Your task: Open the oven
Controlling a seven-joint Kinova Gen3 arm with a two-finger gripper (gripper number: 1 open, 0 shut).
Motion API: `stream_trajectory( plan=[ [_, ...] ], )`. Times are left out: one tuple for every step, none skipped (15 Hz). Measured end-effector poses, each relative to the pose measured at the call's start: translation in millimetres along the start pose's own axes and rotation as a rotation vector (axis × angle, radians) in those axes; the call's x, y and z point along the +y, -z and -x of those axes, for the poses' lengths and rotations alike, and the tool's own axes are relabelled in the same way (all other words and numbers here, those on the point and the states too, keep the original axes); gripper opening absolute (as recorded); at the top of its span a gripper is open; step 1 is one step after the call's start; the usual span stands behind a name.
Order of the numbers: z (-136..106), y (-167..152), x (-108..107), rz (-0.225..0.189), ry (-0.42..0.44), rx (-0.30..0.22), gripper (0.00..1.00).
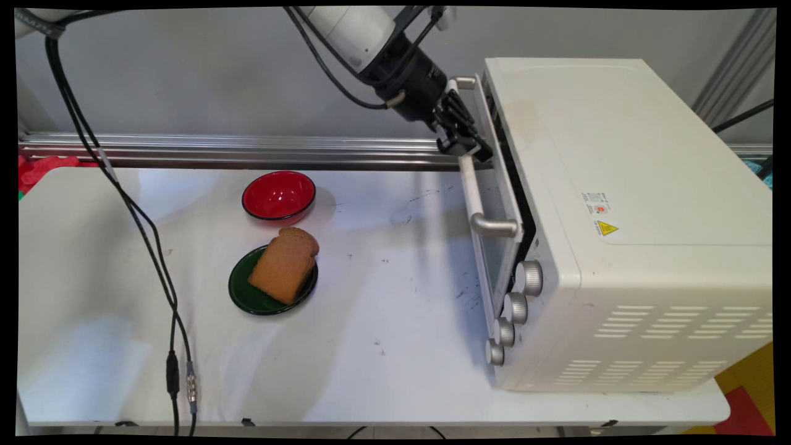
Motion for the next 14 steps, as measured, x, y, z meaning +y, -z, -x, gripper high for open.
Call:
stream_trajectory(
  plan=[
    [3.1,0.6,1.2,0.002,-0.002,-0.006,0.0],
    [6.9,1.9,2.9,0.004,-0.005,-0.013,0.0],
    [10.9,3.5,4.6,0.006,-0.008,-0.02,0.0],
    [15.9,6.0,6.5,0.009,-0.01,-0.029,0.0],
    [20.2,7.7,7.8,0.012,-0.013,-0.038,0.0],
    [25.9,10.2,9.5,0.015,-0.016,-0.048,0.0],
    [32.0,12.4,10.7,0.018,-0.019,-0.059,0.0],
    [39.2,15.8,12.5,0.017,-0.017,-0.069,0.0],
    [43.3,17.5,13.1,0.017,-0.017,-0.075,0.0],
    [50.1,20.1,14.0,0.017,-0.015,-0.084,0.0],
    [57.2,22.3,15.0,0.017,-0.013,-0.094,0.0],
    [64.7,24.7,16.0,0.018,-0.011,-0.102,0.0],
    [71.7,26.9,16.7,0.017,-0.009,-0.107,0.0],
    [80.7,30.4,18.0,0.013,-0.007,-0.112,0.0]
  ],
)
